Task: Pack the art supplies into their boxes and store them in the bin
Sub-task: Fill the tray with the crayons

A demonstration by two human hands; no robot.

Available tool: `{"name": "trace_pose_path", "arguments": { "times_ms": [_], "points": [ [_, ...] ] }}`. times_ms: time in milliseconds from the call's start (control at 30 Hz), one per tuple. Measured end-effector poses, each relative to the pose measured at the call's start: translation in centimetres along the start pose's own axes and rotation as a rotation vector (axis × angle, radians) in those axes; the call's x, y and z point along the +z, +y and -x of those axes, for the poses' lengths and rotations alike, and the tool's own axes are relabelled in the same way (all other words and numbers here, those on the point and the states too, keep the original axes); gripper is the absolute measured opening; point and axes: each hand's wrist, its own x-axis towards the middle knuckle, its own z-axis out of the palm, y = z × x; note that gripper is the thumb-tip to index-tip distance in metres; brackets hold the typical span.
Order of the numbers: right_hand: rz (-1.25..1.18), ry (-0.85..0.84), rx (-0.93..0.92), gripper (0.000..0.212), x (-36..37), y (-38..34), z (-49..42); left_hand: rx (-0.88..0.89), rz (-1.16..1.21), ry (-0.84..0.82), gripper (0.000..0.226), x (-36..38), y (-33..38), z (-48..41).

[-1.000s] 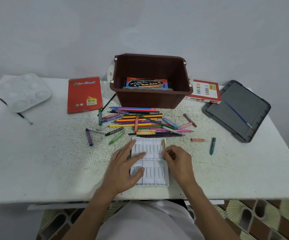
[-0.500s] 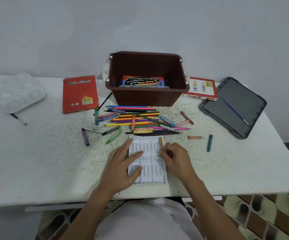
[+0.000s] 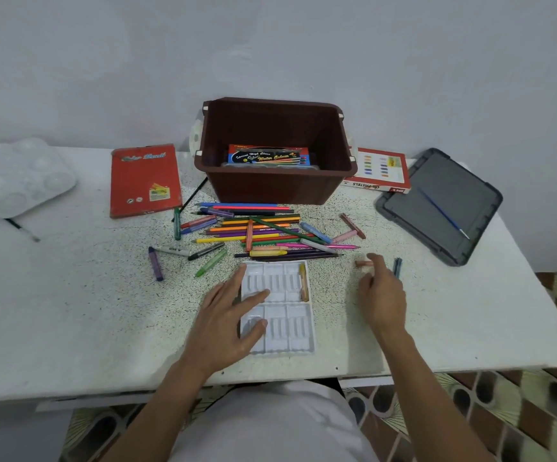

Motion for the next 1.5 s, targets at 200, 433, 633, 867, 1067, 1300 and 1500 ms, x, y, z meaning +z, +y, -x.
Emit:
{"name": "trace_pose_path", "arguments": {
  "times_ms": [200,433,633,867,1067,1300,1500],
  "points": [
    [-0.038,0.018,0.019,0.02,0.3,0.8,-0.5,-0.005,0.003,-0.003,0.049,-0.1,0.1,0.0],
    [0.067,0.047,0.033,0.02,0.2,0.2,0.6,-0.007,0.013,0.01,0.049,-0.1,0.5,-0.2],
    [-0.203,-0.031,-0.158,0.02,1.4,-4.5,3.6,-0.027,-0.001,0.008,0.049,-0.2,0.4,0.0],
    [-0.365,-0.163,-0.091,0.014,3.5,-6.7,4.4,-0.023,0.003,0.016,0.05,-0.1,0.4,0.0],
    [-0.313,-0.134,-0.083,0.008,4.6,-5.8,4.3,-0.019,0.017,0.028,0.049,0.1,0.2,0.0],
    [-0.216,-0.086,-0.194,0.007,4.6,-6.0,4.5,-0.018,0.03,0.028,0.049,0.2,0.1,0.0],
    [-0.11,-0.027,-0.362,0.011,5.0,-5.4,5.2,-0.015,0.023,0.03,0.049,0.3,0.0,0.1]
  ]
}}
